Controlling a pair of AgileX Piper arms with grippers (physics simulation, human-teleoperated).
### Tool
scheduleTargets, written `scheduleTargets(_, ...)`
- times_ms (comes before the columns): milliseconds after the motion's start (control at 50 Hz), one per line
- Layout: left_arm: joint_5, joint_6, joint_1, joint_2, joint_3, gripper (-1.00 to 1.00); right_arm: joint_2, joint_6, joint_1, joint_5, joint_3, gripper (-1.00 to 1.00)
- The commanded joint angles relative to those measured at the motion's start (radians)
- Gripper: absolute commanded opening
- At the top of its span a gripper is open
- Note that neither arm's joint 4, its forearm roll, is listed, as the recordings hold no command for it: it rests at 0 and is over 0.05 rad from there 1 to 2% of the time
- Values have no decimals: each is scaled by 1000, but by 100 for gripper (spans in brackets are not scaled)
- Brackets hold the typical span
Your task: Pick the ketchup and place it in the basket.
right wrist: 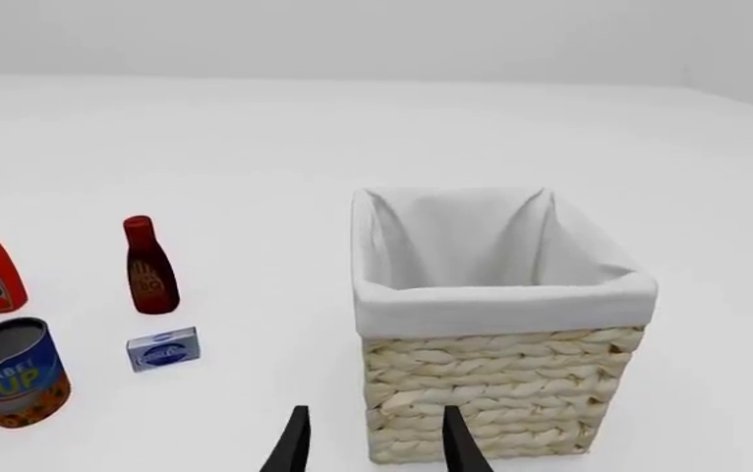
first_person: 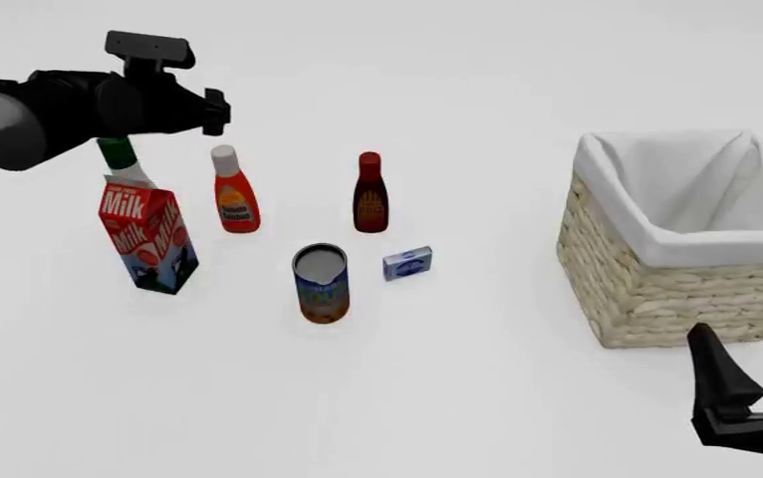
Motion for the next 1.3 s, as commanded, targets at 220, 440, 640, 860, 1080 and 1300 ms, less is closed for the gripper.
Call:
scheduleTargets(220, -32, -15, 6, 54, 0, 100, 30, -9, -2, -24, 0, 100)
scheduleTargets(440, -54, -25, 8, 84, 6, 100, 48, -10, -2, -36, 0, 100)
scheduleTargets(640, -58, -31, 10, 107, -10, 100, 65, -12, -1, -47, 0, 100)
scheduleTargets(860, -72, -42, 15, 131, -11, 100, 82, -13, -2, -59, 0, 100)
scheduleTargets(1080, -74, -51, 10, 160, -31, 100, 104, -11, -3, -77, 0, 100)
scheduleTargets(1300, -71, -57, 3, 183, -56, 100, 110, -8, -7, -81, 0, 100)
